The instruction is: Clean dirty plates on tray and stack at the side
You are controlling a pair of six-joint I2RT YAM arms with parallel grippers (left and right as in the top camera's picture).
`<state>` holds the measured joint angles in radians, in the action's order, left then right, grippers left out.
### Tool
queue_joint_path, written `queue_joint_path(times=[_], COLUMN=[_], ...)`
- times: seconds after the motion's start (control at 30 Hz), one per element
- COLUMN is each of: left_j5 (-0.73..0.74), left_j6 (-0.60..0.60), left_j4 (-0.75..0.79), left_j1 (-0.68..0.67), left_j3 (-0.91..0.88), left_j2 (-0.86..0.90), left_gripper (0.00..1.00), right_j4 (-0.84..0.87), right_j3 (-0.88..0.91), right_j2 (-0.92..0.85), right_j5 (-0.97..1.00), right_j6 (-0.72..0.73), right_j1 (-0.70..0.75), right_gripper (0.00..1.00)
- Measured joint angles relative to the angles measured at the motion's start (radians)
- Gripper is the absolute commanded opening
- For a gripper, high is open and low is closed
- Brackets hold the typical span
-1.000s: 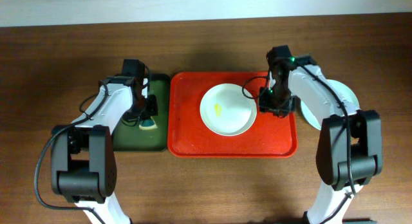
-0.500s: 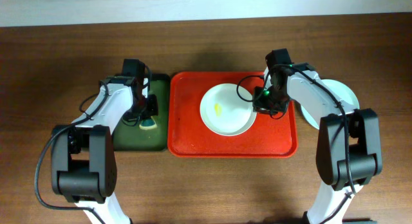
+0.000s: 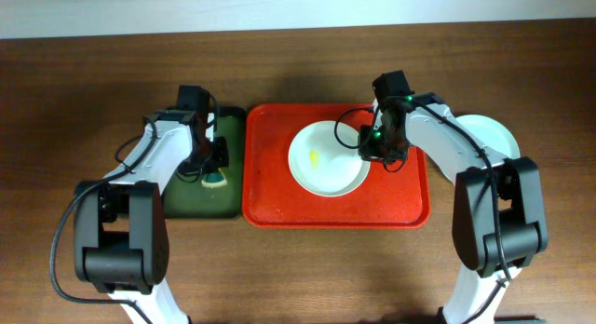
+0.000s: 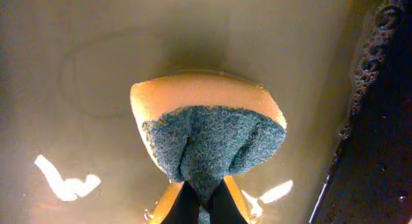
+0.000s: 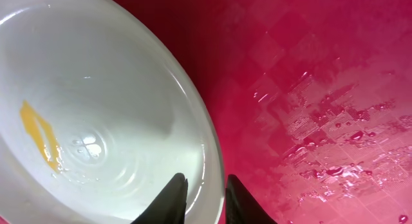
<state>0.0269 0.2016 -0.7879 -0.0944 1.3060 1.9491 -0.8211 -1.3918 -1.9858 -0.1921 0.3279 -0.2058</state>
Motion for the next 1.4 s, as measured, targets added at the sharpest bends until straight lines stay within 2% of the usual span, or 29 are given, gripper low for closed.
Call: queue_joint_path(times=[0.4, 0.43, 0.5, 0.6, 0.73, 0.9, 1.07, 1.27, 1.4], left_j5=[0.0, 0.0, 0.0, 0.0, 0.0, 0.0, 0.0, 0.0, 0.0], left_j6=[0.0, 0.0, 0.0, 0.0, 0.0, -0.012, -0.052, -0.063, -0.064], left_j4=[0.0, 0.0, 0.0, 0.0, 0.0, 0.0, 0.011, 0.014, 0.006], left_j1=[0.0, 0.0, 0.0, 0.0, 0.0, 0.0, 0.0, 0.0, 0.0], left_j3=[0.0, 0.0, 0.0, 0.0, 0.0, 0.0, 0.0, 0.001, 0.001], left_j2=[0.0, 0.0, 0.0, 0.0, 0.0, 0.0, 0.001, 0.023, 0.01], left_gripper=[0.0, 0.0, 0.0, 0.0, 0.0, 0.0, 0.0, 0.0, 0.0], right_j4=[0.033, 0.037, 0.052, 0.076, 0.078, -0.016, -0.021, -0.024, -0.084], right_j3=[0.027, 0.039, 0.058, 0.064, 0.064, 0.065, 0.065, 0.065, 0.065], right_j2=[0.0, 0.0, 0.0, 0.0, 0.0, 0.0, 0.0, 0.0, 0.0], right_j5=[0.039, 0.039, 0.039, 0.041, -0.038, -0.117, -0.125, -0.125, -0.077], right_j6=[0.0, 0.0, 0.0, 0.0, 0.035, 0.092, 0.096, 0.095, 0.095], right_j1=[0.0, 0.0, 0.0, 0.0, 0.0, -0.059, -0.132, -0.137, -0.137], right_gripper=[0.22, 0.21, 0.08, 0.04, 0.04, 0.04, 0.04, 0.04, 0.04])
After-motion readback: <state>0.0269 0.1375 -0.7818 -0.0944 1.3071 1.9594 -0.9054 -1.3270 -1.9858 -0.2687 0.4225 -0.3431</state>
